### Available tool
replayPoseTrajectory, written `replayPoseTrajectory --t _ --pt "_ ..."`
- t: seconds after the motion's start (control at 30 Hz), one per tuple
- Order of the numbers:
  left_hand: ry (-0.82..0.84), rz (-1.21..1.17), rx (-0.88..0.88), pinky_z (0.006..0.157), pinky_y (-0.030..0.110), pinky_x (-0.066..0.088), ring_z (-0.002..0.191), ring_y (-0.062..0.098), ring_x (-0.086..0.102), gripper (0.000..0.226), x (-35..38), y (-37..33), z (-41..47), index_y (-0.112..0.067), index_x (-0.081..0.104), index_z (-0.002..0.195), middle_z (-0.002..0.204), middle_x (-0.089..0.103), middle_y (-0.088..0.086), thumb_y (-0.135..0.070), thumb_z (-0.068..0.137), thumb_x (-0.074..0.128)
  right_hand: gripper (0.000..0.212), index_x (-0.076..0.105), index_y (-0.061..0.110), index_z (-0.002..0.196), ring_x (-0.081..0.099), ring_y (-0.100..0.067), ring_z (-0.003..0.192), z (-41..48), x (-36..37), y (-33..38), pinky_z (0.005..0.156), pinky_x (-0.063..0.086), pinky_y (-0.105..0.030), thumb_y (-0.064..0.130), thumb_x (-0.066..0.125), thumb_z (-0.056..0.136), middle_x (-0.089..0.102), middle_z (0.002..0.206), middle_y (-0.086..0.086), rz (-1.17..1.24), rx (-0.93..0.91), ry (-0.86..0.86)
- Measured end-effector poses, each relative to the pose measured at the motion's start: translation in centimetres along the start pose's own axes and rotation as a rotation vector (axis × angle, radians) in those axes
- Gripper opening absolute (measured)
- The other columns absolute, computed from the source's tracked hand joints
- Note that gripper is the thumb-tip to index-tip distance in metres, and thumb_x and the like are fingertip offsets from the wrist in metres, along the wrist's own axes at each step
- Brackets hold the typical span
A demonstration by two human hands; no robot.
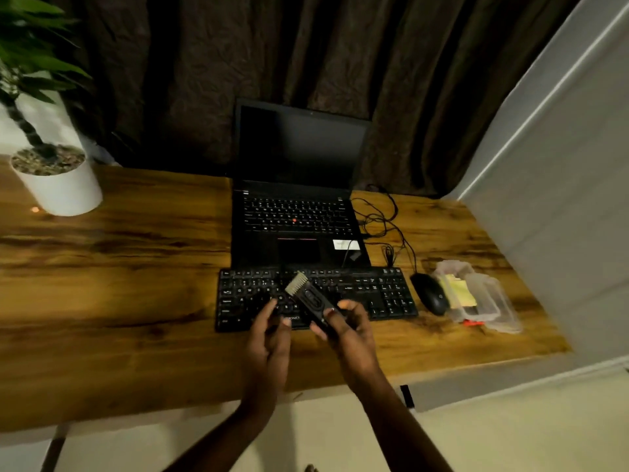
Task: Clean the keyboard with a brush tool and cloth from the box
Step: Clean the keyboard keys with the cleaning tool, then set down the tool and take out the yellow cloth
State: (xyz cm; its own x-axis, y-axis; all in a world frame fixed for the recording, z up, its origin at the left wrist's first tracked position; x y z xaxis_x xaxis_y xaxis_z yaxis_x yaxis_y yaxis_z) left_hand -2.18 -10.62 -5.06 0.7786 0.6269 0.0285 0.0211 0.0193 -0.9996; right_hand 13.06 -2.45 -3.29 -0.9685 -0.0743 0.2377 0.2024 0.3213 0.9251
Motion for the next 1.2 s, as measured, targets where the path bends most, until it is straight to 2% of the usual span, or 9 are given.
replayPoseTrajectory --t 0.07,0.17,0.37,0.57,0.67,0.77,0.93,1.07,1.2 --pt "0.068 -0.156 -0.099 0.087 0.018 0.054 0.098 -0.006 0.064 0.022 2.5 -0.2 -0.2 -0.024 0.063 0.12 0.107 0.068 -0.013 -0.024 0.099 0.062 0.021 0.051 0.01 0.102 0.064 -0.043 0.104 -0.6 -0.6 -1.0 0.091 0.052 -0.049 0.006 0.066 0.089 0.062 0.116 -0.026 0.117 0.055 0.036" --pt "0.169 -0.237 -0.151 0.06 0.023 0.055 0.072 0.014 0.068 0.007 5.5 -0.7 -0.4 -0.014 0.069 0.102 0.08 0.072 -0.002 -0.016 0.098 0.062 0.014 0.051 0.011 0.098 0.058 -0.035 0.096 -1.0 -1.8 -2.0 0.08 0.045 -0.045 0.005 0.062 0.091 0.06 0.106 -0.025 0.189 0.11 0.094" --pt "0.259 -0.115 -0.123 0.074 0.02 0.056 0.094 0.009 0.073 0.021 9.7 -1.4 -0.2 -0.024 0.07 0.112 0.102 0.076 -0.01 -0.016 0.093 0.069 0.047 0.052 0.006 0.126 0.057 -0.039 0.123 -0.3 -5.1 -0.4 0.102 0.042 -0.065 0.028 0.067 0.087 0.062 0.128 -0.021 0.087 0.1 0.12" --pt "0.339 -0.003 -0.103 0.072 0.032 0.061 0.1 0.014 0.072 0.048 14.5 -0.9 -0.5 -0.014 0.069 0.123 0.113 0.074 0.004 -0.028 0.078 0.071 0.041 0.064 0.023 0.124 0.066 -0.026 0.113 1.2 -8.4 3.2 0.087 0.057 -0.053 0.048 0.052 0.094 0.069 0.121 -0.008 -0.06 0.046 0.12" --pt "0.341 0.046 -0.04 0.072 0.017 0.055 0.099 0.01 0.072 0.036 16.7 -1.5 -0.9 -0.015 0.069 0.12 0.108 0.076 0.001 -0.014 0.085 0.074 0.038 0.068 0.017 0.117 0.069 -0.028 0.106 1.8 -10.6 4.4 0.08 0.059 -0.051 0.044 0.052 0.096 0.071 0.113 -0.012 -0.048 0.023 0.092" --pt "0.372 0.015 -0.068 0.063 0.013 0.055 0.09 0.006 0.074 0.038 18.7 -1.6 -1.4 -0.011 0.067 0.121 0.1 0.076 -0.003 0.007 0.088 0.068 0.035 0.068 0.016 0.117 0.069 -0.031 0.106 2.5 -12.4 5.0 0.08 0.059 -0.051 0.041 0.053 0.097 0.071 0.114 -0.013 -0.037 0.013 0.096" --pt "0.348 0.009 -0.097 0.075 0.031 0.06 0.101 0.014 0.072 0.04 21.6 -0.8 -1.7 -0.014 0.068 0.124 0.108 0.076 -0.003 -0.003 0.086 0.075 0.026 0.068 0.019 0.118 0.069 -0.03 0.106 3.6 -15.3 5.8 0.08 0.059 -0.051 0.029 0.056 0.098 0.071 0.116 -0.011 0.0 0.023 0.058" --pt "0.364 0.003 -0.116 0.075 0.021 0.056 0.101 0.01 0.071 0.039 24.1 -1.0 -2.3 -0.017 0.069 0.122 0.106 0.077 -0.005 0.002 0.088 0.069 0.024 0.068 0.017 0.12 0.069 -0.028 0.106 4.2 -17.5 6.3 0.071 0.06 -0.042 0.018 0.055 0.099 0.071 0.116 -0.011 0.021 0.039 0.027" --pt "0.35 0.022 -0.155 0.073 0.015 0.054 0.099 0.009 0.071 0.036 25.9 -0.5 -3.1 -0.012 0.069 0.122 0.107 0.074 -0.004 0.001 0.088 0.07 0.025 0.068 0.023 0.119 0.069 -0.027 0.105 4.6 -19.6 6.4 0.076 0.06 -0.045 0.014 0.054 0.1 0.072 0.114 -0.005 -0.013 0.036 0.006"
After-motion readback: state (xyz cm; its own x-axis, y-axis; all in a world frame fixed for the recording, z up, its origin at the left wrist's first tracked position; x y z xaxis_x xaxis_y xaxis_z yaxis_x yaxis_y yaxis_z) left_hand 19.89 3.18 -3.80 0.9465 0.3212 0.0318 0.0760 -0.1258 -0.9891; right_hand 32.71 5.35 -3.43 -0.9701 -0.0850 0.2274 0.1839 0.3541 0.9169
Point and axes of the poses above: each hand's wrist, its own z-axis towards the middle knuckle, its own x-axis out of the palm, y = z × x, the point moved 7 cm from there along z, towards the middle knuckle
